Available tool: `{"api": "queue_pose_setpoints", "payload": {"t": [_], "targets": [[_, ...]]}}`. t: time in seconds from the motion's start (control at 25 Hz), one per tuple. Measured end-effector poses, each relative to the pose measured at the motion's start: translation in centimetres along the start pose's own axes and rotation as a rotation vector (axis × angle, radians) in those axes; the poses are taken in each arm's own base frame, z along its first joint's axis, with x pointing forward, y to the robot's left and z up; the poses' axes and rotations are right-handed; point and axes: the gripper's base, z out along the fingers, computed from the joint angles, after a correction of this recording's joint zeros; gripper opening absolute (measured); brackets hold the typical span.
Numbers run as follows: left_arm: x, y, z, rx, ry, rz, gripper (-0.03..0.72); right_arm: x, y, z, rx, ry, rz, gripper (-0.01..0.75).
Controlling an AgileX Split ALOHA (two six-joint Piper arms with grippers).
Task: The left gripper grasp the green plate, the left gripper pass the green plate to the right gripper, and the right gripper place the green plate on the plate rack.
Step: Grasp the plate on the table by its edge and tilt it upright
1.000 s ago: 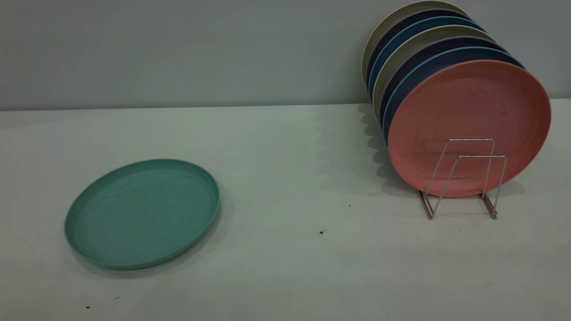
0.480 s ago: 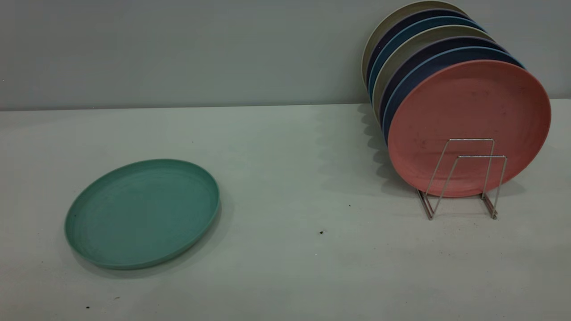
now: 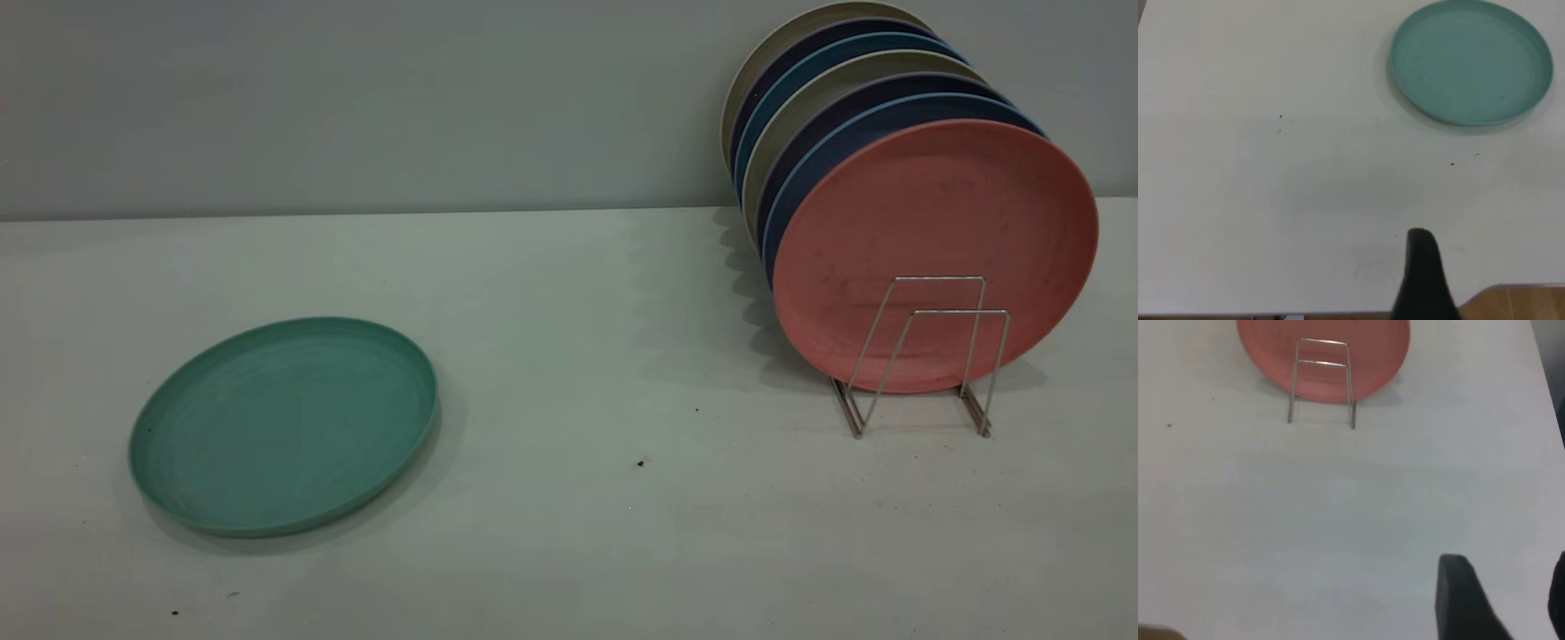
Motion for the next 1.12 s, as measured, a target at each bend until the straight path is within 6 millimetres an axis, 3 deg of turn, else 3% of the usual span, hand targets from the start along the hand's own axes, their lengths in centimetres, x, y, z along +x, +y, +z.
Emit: {"api": "queue_pose_setpoints", "payload": {"t": [0.56, 0.8, 1.12], "targets": [[-0.2, -0.2, -0.1, 0.024, -0.018, -0.007, 0.568, 0.0, 0.1, 0.0, -0.009, 0.0, 0.002, 0.334], [-2.3, -0.7, -0.3, 0.082, -0.206, -0.015, 0.568, -0.5, 0.2, -0.4, -0.019, -0.044, -0.048, 0.334], [-6.1, -1.3, 4.0, 0.146, 0.005, -0.07, 0.541, -3.9, 1.1, 1.2, -0.135, -0.144, -0.075, 0.337]]}}
